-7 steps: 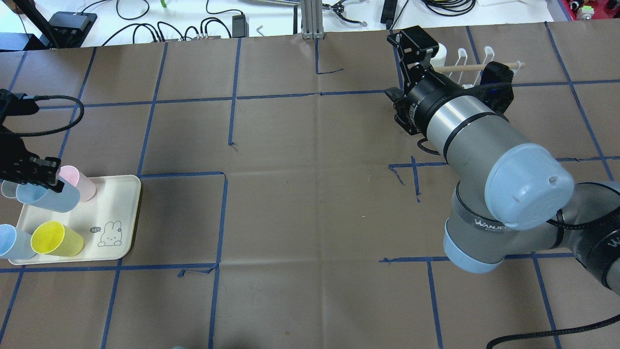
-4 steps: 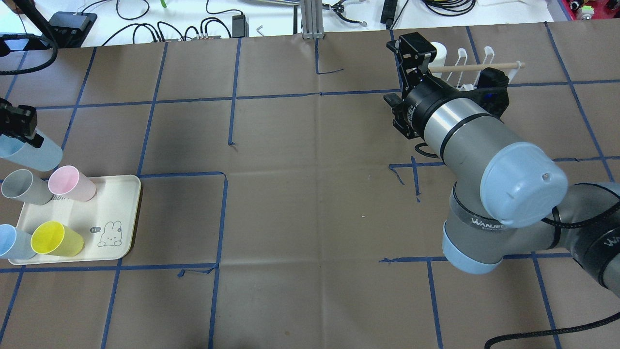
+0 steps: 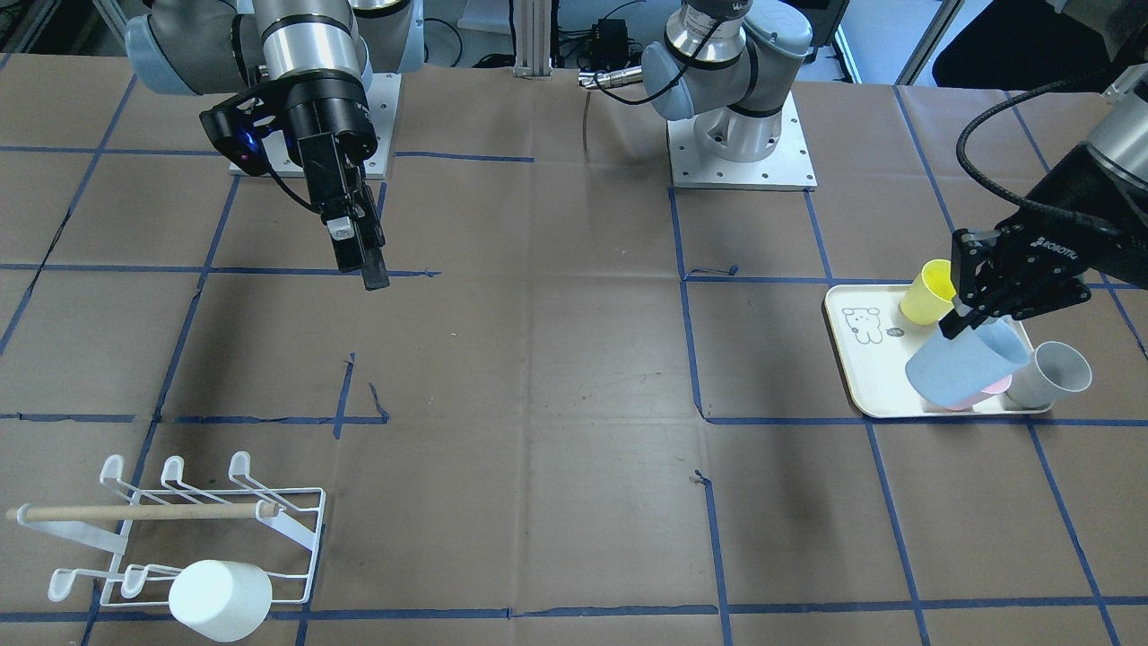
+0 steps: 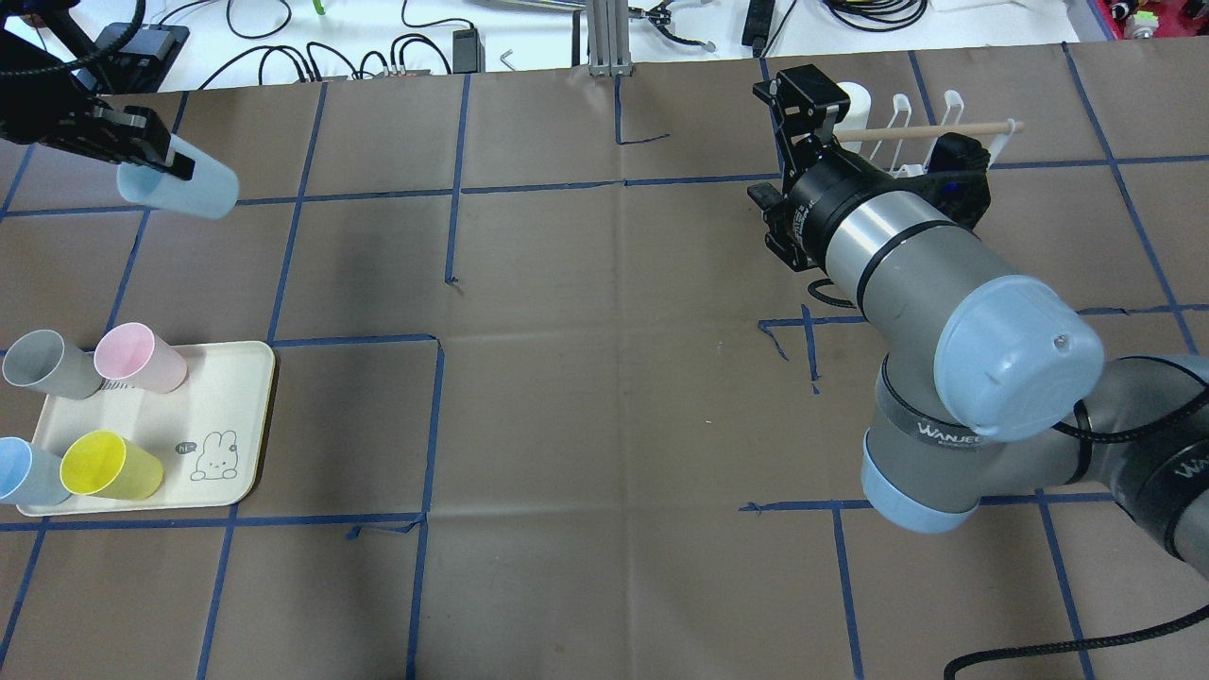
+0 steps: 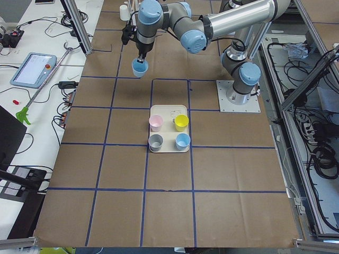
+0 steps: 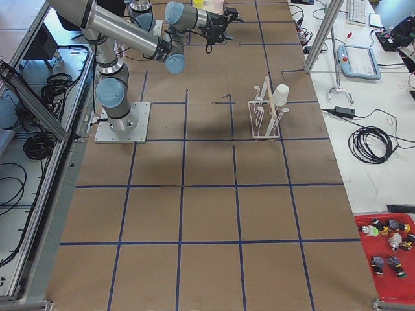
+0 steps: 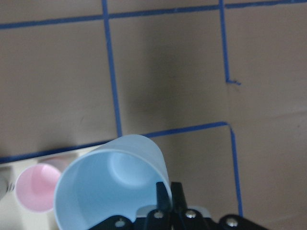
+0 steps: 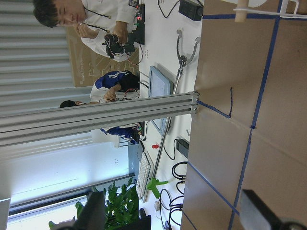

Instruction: Transfer IKEA cup to right arm and place on rack

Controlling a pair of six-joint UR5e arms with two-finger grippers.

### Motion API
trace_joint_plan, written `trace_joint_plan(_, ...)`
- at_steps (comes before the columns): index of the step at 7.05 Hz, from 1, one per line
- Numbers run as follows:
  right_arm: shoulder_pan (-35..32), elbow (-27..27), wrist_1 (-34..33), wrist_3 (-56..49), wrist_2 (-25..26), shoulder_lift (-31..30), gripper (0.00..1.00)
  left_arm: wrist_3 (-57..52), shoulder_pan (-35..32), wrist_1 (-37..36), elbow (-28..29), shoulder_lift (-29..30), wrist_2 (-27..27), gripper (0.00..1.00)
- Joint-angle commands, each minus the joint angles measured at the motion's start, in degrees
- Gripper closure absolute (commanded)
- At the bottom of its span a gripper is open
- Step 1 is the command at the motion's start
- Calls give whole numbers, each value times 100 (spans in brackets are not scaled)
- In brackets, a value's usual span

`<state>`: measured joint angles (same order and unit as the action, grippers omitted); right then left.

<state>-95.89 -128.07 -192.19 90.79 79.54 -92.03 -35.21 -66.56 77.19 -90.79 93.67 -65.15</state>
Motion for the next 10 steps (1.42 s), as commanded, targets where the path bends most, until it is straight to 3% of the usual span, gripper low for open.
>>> trace_joint_plan(1,0,1,-2,0,0,0,0,-30,-321,-964,-200,2,1630,100)
trace_joint_plan(3,0,10,-2,0,0,-17,0,31,-672,-2912,-1024,-15,2469,100)
trace_joint_plan(4,0,1,15,0,0,-17,0,23,-865,-3556,-1341,-33,2646,100)
trace_joint_plan(6,-183,1,548,26,-70,-52,0,32,-1235,-4638,-1930,-33,3102,100)
trace_joint_plan(10,-352,1,587,105,-456,-325,0,32,-1280,-6109,-2899,29,3834,100)
